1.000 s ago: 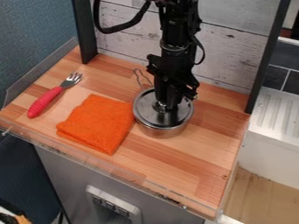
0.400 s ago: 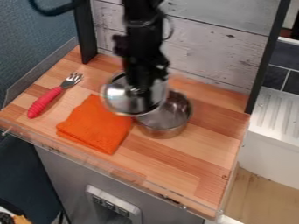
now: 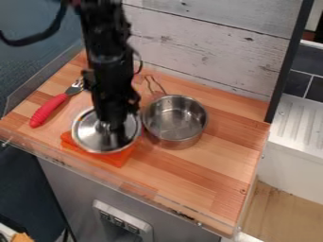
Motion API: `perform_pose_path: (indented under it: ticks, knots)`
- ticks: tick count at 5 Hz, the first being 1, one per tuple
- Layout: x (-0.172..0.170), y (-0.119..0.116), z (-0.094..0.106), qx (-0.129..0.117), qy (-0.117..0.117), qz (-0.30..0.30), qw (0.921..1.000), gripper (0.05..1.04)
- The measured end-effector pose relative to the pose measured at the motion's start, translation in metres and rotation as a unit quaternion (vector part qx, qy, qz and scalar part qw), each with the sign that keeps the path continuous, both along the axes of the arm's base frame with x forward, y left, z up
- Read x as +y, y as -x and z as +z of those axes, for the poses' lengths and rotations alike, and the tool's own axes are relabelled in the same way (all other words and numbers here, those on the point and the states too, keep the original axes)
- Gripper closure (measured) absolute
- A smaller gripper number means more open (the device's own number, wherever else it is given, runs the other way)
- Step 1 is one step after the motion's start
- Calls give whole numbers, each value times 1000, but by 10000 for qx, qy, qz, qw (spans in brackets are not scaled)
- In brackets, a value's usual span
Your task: Opens the silver pot and puts its cover on the yellow cloth
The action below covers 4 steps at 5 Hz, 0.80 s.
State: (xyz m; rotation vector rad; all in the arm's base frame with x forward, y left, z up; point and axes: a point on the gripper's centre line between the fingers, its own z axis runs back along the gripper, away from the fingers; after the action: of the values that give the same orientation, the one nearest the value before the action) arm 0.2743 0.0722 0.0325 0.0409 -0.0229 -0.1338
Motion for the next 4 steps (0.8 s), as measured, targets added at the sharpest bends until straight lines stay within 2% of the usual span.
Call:
perform_pose_path:
  ticks: [1, 3, 4]
  knots:
    - [13, 11, -16, -78, -18, 140, 9999, 804]
    - [19, -8, -27, -262, -22, 247, 9993, 804]
    - [19, -14, -26, -348, -22, 190, 9992, 804]
